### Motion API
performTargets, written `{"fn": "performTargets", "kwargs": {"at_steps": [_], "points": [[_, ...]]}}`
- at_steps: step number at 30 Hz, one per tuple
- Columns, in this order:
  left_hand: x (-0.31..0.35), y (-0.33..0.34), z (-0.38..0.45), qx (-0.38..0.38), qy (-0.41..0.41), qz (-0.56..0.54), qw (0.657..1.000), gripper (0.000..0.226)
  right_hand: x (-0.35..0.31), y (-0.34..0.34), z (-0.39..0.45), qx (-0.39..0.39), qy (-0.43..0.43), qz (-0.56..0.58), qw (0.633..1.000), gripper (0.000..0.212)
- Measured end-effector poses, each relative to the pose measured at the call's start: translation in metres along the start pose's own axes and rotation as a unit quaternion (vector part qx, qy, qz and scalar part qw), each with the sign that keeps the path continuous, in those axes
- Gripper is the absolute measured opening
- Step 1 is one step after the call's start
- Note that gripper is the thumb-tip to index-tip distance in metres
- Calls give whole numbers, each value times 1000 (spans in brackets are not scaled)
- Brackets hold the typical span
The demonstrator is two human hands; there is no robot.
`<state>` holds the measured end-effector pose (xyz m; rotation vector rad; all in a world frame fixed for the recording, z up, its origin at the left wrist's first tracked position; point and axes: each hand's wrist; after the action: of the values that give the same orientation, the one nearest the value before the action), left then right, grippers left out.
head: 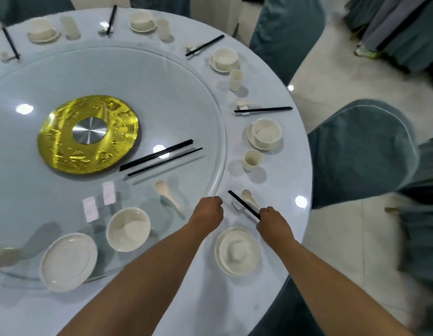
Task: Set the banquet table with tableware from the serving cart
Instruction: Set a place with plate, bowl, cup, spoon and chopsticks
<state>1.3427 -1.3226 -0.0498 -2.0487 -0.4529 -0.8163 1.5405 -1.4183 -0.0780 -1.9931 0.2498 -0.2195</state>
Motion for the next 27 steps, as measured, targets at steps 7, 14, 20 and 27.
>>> {"fn": "performTargets", "kwargs": {"at_steps": [7, 14, 20, 27], "points": [[10, 27, 12, -14, -31, -25, 999, 35, 5, 16, -4, -13, 24, 6, 1000, 25], [15, 36, 24, -19, -72, -34, 997, 30, 9, 28, 1, -27, 23, 7, 999, 29], [19, 45, 26, -11, -74, -50, 996, 28, 10, 33, 1, -21, 17, 5, 1000, 28], [20, 51, 24, 4, -74, -64, 995, 26, 17, 30, 2, -6, 11, -28, 1000, 28]]}}
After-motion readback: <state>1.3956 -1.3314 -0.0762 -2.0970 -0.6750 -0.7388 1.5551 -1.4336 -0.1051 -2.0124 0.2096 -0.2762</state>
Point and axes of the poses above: each hand's wrist, its own z-axis towards the middle knuckle, its own y-axis out of the palm, x = y × z, and after that the axes turned 11 degrees about -z, right-handed
